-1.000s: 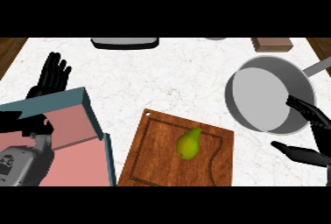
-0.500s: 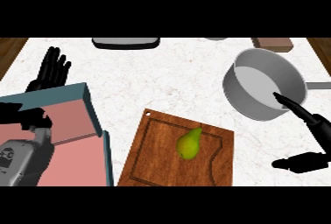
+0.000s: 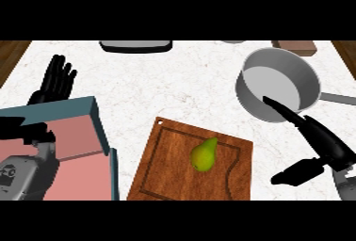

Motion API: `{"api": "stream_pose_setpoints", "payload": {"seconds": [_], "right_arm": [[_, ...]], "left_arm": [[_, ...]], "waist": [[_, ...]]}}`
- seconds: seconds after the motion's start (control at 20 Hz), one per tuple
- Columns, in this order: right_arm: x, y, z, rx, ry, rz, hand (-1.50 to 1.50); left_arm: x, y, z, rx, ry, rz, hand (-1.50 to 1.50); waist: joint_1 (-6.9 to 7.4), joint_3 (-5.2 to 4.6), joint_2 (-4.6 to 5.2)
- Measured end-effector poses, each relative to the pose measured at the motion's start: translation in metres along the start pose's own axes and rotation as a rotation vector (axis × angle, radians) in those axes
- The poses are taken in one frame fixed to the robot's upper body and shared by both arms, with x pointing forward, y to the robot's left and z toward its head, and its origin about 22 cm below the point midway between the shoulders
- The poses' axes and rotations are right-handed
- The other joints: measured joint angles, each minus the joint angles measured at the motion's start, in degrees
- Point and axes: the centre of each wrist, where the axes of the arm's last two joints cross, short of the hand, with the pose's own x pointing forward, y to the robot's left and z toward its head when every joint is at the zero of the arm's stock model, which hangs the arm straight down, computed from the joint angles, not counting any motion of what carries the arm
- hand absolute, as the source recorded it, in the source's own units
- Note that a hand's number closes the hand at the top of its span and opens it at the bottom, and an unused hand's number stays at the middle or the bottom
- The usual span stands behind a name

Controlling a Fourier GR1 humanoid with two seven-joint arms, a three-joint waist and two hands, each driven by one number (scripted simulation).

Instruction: Pick the pear from the cutting board and place it in the pot

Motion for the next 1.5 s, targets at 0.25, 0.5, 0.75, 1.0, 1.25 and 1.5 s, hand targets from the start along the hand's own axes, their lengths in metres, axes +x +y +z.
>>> {"api": "stream_pose_setpoints", "payload": {"seconds": [0.25,0.5,0.75,1.0,1.25,1.5], "right_arm": [[0.004,0.014,-0.016,0.066,0.059,-0.009,-1.5],[0.0,0.037,-0.029,0.093,0.061,-0.006,-1.5],[0.007,0.054,-0.034,0.068,0.026,-0.006,-1.5],[0.014,0.06,-0.039,0.059,0.024,0.015,-1.5],[0.015,0.076,-0.056,0.06,0.085,0.053,-1.5],[0.006,0.097,-0.064,0.067,0.114,0.055,-1.5]], "left_arm": [[0.005,0.0,-0.008,-0.001,0.002,0.005,0.0],[0.008,0.0,-0.005,-0.004,0.001,0.002,0.0],[0.006,0.003,-0.005,0.005,0.0,0.002,0.0],[-0.001,0.002,-0.002,0.006,0.0,0.001,0.0],[0.002,0.004,-0.004,0.001,0.001,0.003,0.0],[0.001,-0.002,-0.006,0.008,-0.002,0.003,0.0]], "waist": [[-0.02,0.01,0.04],[-0.01,0.04,0.04],[-0.07,0.04,0.04],[-0.09,0.04,0.03],[0.01,0.04,0.05],[-0.03,0.04,0.06]]}}
